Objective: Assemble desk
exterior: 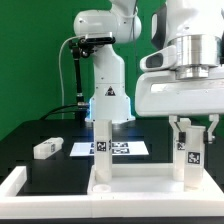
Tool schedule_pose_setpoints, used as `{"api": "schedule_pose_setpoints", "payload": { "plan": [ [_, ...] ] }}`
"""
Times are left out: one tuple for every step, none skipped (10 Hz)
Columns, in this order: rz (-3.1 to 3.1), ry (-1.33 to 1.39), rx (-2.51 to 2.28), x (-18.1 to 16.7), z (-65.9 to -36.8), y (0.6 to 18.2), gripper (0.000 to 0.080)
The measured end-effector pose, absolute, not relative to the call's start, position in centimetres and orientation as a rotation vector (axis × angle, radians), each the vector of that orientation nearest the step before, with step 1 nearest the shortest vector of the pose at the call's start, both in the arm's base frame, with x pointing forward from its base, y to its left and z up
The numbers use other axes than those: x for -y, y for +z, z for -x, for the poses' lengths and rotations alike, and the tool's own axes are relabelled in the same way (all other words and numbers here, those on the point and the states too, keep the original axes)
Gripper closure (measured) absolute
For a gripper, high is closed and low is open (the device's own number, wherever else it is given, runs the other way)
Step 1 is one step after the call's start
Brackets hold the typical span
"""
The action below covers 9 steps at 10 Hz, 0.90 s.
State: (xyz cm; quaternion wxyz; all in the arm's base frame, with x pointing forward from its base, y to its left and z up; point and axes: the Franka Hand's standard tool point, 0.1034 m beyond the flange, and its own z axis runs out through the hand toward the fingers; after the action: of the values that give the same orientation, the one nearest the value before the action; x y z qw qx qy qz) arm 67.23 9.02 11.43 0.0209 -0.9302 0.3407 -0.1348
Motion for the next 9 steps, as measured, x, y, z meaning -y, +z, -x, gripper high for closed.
{"api": "schedule_pose_setpoints", "payload": {
  "plan": [
    [2.769, -0.384, -1.307, -8.7, -67.0, 11.4, 0.0502],
    [2.617, -0.315, -1.534, -8.1, -66.7, 11.3, 0.0502],
    [2.483, -0.239, -1.666, -7.5, -66.7, 11.1, 0.0502],
    [2.385, -0.196, -1.764, -6.7, -66.6, 11.0, 0.0502],
    [2.344, -0.171, -1.819, -6.6, -66.5, 11.1, 0.0501],
    [2.267, -0.125, -1.920, -6.6, -66.4, 11.1, 0.0501],
    [2.185, -0.077, -2.026, -6.8, -66.3, 11.0, 0.0501],
    [2.101, -0.032, -2.131, -7.2, -66.4, 11.0, 0.0501],
    [2.035, 0.002, -2.207, -7.7, -66.5, 11.0, 0.0501]
  ]
}}
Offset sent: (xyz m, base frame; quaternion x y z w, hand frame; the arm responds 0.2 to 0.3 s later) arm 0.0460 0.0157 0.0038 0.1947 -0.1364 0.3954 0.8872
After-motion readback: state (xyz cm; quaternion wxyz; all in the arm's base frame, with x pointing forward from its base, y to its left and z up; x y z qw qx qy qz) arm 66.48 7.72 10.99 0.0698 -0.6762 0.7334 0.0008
